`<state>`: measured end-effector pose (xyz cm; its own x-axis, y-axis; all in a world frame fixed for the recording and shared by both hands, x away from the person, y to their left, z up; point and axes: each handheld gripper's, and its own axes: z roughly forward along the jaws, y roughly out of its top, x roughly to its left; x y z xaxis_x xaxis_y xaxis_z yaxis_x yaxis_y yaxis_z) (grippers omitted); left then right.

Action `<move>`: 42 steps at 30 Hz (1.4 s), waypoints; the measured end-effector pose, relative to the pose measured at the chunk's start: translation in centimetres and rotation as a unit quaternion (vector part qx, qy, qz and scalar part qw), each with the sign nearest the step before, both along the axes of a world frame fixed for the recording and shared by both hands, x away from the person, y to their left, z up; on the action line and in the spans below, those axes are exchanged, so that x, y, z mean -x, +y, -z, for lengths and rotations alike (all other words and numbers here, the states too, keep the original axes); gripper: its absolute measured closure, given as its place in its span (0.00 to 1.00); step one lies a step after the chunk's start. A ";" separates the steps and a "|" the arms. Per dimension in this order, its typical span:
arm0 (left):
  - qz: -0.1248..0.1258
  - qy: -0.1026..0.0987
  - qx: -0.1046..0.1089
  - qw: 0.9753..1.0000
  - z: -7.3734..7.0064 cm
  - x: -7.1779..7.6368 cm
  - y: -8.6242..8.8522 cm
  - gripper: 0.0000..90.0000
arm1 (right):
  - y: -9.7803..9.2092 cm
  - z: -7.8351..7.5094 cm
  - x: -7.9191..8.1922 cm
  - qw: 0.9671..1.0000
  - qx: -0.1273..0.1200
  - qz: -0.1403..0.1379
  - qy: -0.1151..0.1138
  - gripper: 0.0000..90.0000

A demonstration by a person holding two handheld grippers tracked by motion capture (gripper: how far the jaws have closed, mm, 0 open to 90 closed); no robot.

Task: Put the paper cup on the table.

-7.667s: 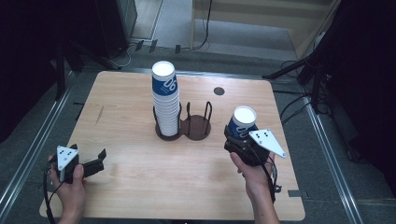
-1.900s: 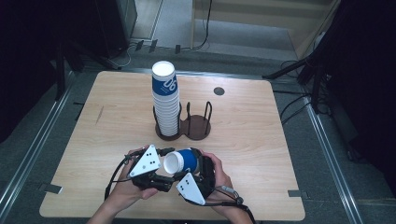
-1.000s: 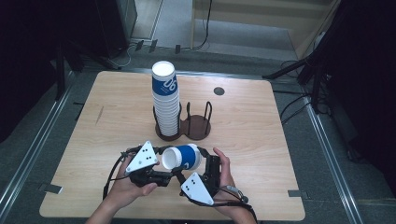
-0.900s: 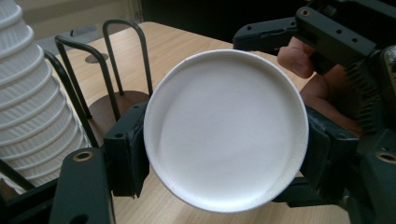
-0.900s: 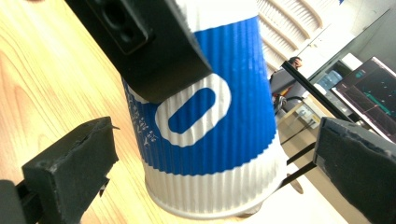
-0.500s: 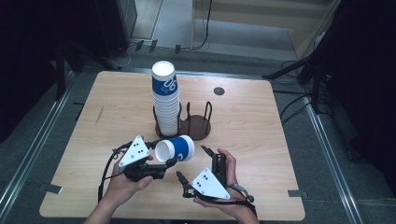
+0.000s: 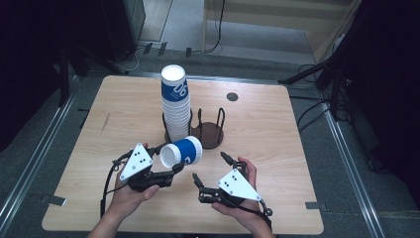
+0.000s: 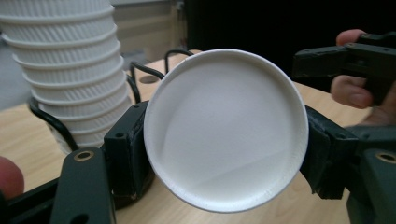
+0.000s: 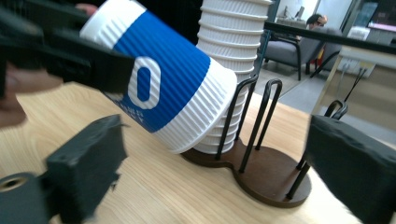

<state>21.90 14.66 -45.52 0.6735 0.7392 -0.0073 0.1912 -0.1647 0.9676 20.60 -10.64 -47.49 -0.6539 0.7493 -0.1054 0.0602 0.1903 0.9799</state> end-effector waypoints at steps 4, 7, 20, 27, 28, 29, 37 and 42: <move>-0.009 -0.015 0.023 1.000 0.2 0.0 -0.1 0.32 | 0.0 0.0 0.2 1.000 -0.002 0.002 0.014 0.14; -0.016 -0.021 0.028 0.999 0.5 0.0 0.0 0.32 | 0.1 0.1 0.2 1.000 -0.001 -0.001 0.029 0.14; -0.015 -0.034 0.047 0.998 0.7 0.0 -0.4 0.32 | 0.2 -0.5 0.2 0.989 -0.076 0.036 0.122 0.01; -0.020 -0.054 0.062 0.996 0.5 0.2 -0.4 0.32 | -0.5 -0.8 -0.1 0.974 -0.134 0.078 0.164 0.00; -0.020 -0.055 0.066 0.996 0.5 0.2 -0.4 0.32 | -0.6 -0.9 -0.1 0.972 -0.144 0.080 0.170 0.00; -0.020 -0.055 0.072 0.996 0.5 0.3 -0.4 0.32 | -0.6 -1.0 -0.1 0.969 -0.154 0.081 0.176 0.00; -0.009 -0.063 0.079 0.995 0.7 0.5 -1.2 0.32 | -0.2 -1.8 0.6 0.943 -0.239 0.090 0.215 0.00; -0.004 -0.062 0.079 0.995 1.1 0.5 -1.8 0.32 | 0.5 -1.8 1.0 0.920 -0.288 0.119 0.237 0.00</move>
